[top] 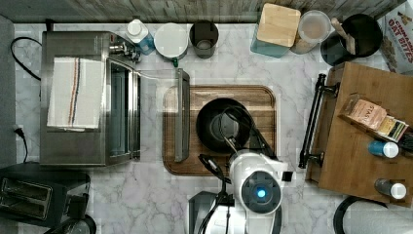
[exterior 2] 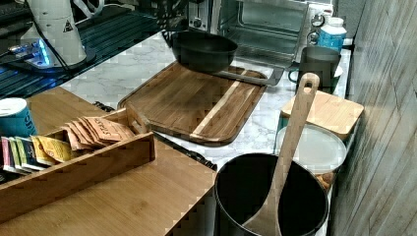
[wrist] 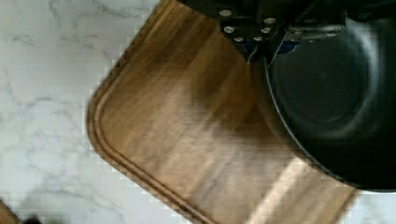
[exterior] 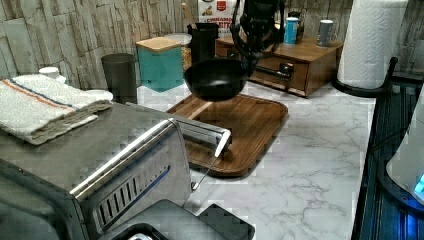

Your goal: Pick up the bowl.

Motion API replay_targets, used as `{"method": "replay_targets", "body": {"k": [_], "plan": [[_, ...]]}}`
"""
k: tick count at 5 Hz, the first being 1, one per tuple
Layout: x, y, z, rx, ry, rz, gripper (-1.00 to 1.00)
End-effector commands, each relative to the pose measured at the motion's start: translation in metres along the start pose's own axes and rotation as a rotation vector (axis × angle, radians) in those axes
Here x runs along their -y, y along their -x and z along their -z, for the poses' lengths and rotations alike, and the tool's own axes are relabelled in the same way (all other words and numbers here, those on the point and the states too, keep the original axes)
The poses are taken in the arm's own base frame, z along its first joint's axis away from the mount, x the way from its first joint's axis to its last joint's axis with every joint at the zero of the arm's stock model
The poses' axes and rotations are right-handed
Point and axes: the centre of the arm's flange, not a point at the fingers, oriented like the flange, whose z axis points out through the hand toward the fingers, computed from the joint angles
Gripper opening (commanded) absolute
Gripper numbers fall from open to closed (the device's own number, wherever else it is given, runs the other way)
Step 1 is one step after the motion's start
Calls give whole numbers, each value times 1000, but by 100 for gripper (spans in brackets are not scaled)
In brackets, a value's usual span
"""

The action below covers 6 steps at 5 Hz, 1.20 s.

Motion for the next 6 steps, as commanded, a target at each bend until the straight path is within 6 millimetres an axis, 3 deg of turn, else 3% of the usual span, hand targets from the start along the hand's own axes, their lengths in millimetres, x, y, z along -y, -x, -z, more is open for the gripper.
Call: {"method": "replay_targets", "body": {"k": [1,2,3,6], "plan": [[92,-69,166,-105,-97,653,-100],[103,-53,174,-91,-45,895,-100],[89,-50,175,-124,-59,796,-100],[89,-50,175,-124,-59,796,-100]]}}
